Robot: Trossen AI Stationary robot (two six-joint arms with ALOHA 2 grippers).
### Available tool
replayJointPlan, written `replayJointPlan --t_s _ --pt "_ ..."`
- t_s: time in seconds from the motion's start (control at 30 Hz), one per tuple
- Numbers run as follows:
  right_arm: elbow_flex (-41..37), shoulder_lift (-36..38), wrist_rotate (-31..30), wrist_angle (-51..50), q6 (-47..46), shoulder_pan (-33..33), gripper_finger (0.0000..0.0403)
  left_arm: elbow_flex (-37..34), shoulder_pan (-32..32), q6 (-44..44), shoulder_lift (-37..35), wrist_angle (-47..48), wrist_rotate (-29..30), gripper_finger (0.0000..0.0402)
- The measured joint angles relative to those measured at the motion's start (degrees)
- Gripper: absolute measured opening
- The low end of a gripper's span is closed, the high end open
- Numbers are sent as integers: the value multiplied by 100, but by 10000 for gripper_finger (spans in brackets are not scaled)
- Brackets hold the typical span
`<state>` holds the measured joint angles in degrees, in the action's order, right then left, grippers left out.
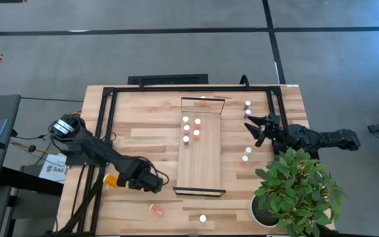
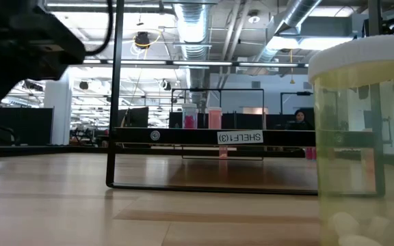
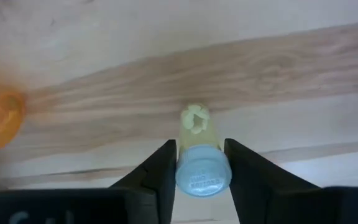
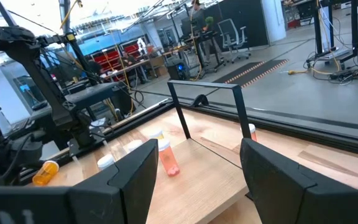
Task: Pick and place medicine bottles onto shelf by color
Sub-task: Put the yellow pill bottle on the shelf
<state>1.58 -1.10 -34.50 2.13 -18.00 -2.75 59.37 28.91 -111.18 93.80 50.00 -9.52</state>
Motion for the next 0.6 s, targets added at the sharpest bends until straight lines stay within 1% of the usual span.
replayJointPlan --t_s 0.1,0.13,0.33,0.43,0.5,0.6 --pt "2 0 2 2 0 1 251 0 -161 166 0 -6 -39 77" --pt "0 0 0 0 0 1 251 0 -211 211 0 -9 -39 76" --pt "2 0 0 0 -2 1 251 0 -554 508 -2 16 -71 78" --pt "0 0 0 2 -2 -1 251 6 -778 685 -2 34 -72 93" --pt "2 0 0 1 0 -1 251 86 -936 818 -2 145 -71 99" --pt "0 0 0 1 -1 0 251 297 -1206 1049 -4 376 6 95"
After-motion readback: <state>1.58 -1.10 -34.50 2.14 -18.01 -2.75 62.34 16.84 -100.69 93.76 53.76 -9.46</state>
